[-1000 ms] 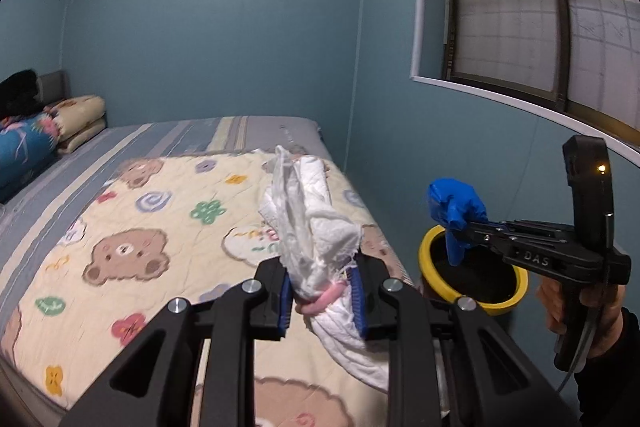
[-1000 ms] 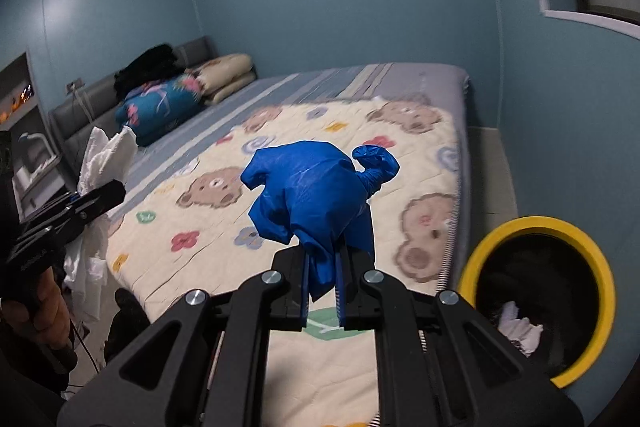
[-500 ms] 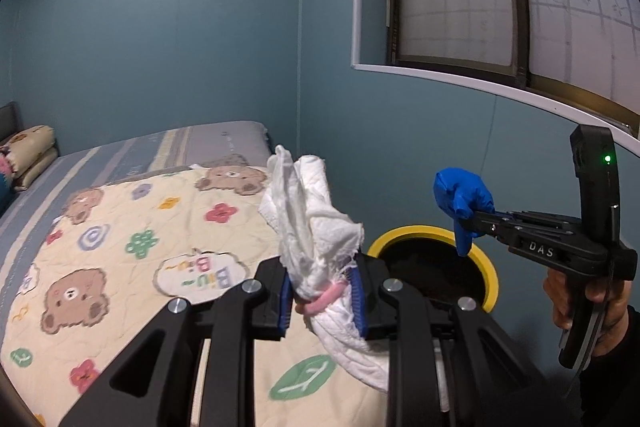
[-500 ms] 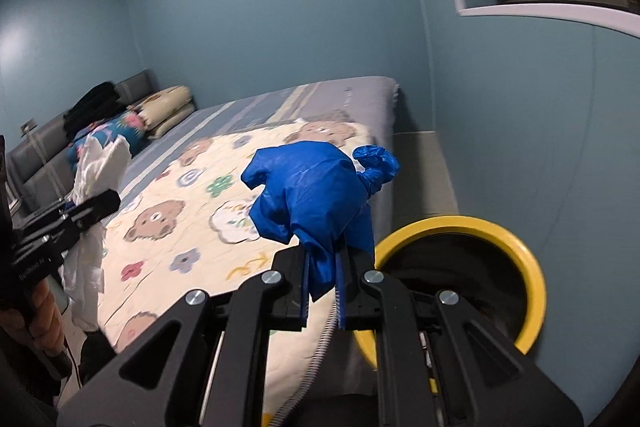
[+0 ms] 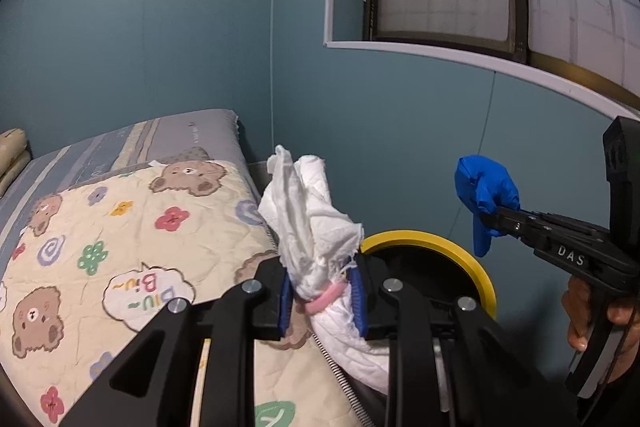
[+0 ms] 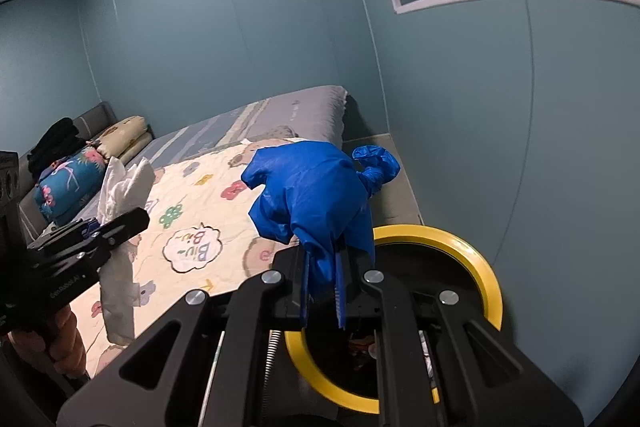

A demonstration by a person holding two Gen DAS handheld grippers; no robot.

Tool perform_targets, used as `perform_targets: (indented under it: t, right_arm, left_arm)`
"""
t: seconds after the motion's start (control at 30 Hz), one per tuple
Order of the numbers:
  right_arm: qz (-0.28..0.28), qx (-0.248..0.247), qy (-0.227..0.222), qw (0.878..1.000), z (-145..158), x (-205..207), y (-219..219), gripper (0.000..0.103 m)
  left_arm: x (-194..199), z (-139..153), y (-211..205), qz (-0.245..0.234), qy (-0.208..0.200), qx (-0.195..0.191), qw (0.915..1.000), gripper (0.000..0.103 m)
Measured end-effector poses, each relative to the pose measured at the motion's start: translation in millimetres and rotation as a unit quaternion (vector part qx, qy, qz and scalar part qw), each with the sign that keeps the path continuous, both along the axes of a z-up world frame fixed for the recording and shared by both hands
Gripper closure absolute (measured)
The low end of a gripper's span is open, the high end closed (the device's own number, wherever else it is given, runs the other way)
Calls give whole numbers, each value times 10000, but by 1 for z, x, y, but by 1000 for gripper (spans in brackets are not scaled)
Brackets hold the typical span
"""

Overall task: Collect trash
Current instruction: 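Lift the tissue and glove off the bed and carry them over the yellow bin, then lower both items into the yellow bin and open both tools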

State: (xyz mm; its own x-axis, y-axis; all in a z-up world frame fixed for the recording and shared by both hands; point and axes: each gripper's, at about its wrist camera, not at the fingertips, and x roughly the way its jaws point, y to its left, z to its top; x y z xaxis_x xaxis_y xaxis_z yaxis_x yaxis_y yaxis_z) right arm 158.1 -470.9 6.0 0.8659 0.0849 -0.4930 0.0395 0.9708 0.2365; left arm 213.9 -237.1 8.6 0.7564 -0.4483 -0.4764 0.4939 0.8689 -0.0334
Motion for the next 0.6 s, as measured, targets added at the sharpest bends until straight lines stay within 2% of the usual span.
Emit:
perform_targets:
  t: [0.3, 0.6]
  right_arm:
    - [-321, 212, 416, 9984, -34, 26, -33, 93]
    - [-488, 603, 881, 9931, -78, 69, -60, 92]
  left_arm:
    - [33, -25, -51, -265, 254, 76, 9993, 81]
    - [72, -74, -95, -375, 995, 224, 9941, 80]
